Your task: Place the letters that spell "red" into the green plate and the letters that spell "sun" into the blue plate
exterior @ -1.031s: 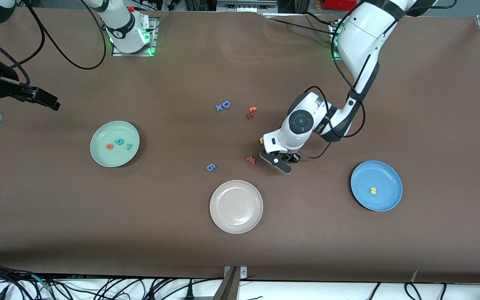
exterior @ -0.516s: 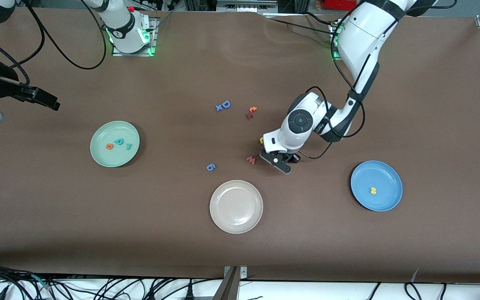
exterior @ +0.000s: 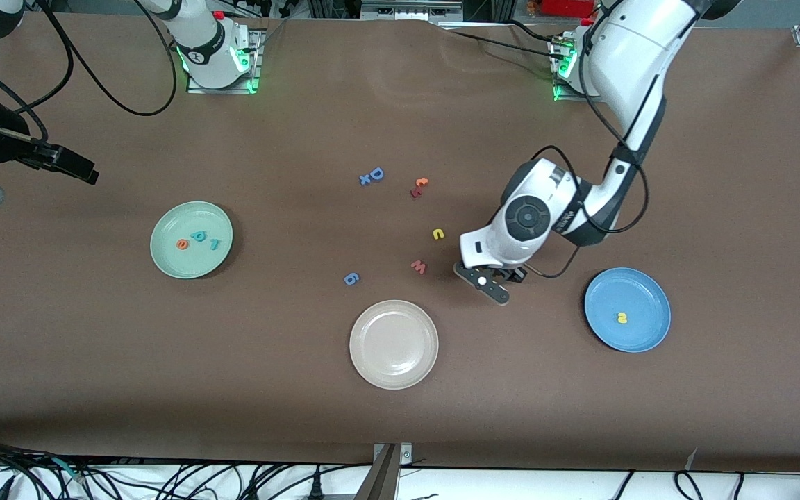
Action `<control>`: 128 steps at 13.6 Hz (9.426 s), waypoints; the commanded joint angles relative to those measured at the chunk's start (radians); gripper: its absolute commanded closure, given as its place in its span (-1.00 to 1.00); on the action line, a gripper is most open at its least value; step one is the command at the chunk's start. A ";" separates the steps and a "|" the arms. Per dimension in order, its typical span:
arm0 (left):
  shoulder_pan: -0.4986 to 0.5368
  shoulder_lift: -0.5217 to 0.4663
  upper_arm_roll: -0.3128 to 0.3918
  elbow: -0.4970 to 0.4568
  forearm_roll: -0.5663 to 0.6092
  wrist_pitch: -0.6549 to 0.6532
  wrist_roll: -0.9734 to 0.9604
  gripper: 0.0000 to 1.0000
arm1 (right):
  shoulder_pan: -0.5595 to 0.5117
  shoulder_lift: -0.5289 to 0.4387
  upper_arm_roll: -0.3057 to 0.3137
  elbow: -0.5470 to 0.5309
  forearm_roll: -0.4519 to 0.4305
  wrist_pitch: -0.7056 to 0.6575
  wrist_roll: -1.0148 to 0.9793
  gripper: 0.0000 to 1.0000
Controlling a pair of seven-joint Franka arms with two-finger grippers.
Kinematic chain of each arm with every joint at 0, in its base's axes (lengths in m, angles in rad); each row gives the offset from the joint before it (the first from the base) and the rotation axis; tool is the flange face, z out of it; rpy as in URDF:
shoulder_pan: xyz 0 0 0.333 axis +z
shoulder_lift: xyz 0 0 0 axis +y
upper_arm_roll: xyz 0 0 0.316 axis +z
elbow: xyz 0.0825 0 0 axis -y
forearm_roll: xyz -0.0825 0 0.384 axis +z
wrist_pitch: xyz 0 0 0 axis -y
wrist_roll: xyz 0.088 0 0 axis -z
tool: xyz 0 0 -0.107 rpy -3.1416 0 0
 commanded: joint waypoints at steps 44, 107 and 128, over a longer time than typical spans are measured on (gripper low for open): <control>-0.107 0.088 -0.048 -0.016 -0.024 0.215 -0.912 -1.00 | 0.005 -0.019 -0.005 0.009 0.002 -0.028 -0.007 -1.00; 0.287 -0.052 -0.146 0.106 0.078 -0.364 -0.145 0.98 | 0.004 -0.014 0.001 0.041 0.005 -0.007 -0.018 -1.00; 0.420 0.025 -0.023 0.174 0.064 -0.166 0.022 -1.00 | 0.004 -0.011 -0.002 0.044 0.005 0.001 -0.022 -1.00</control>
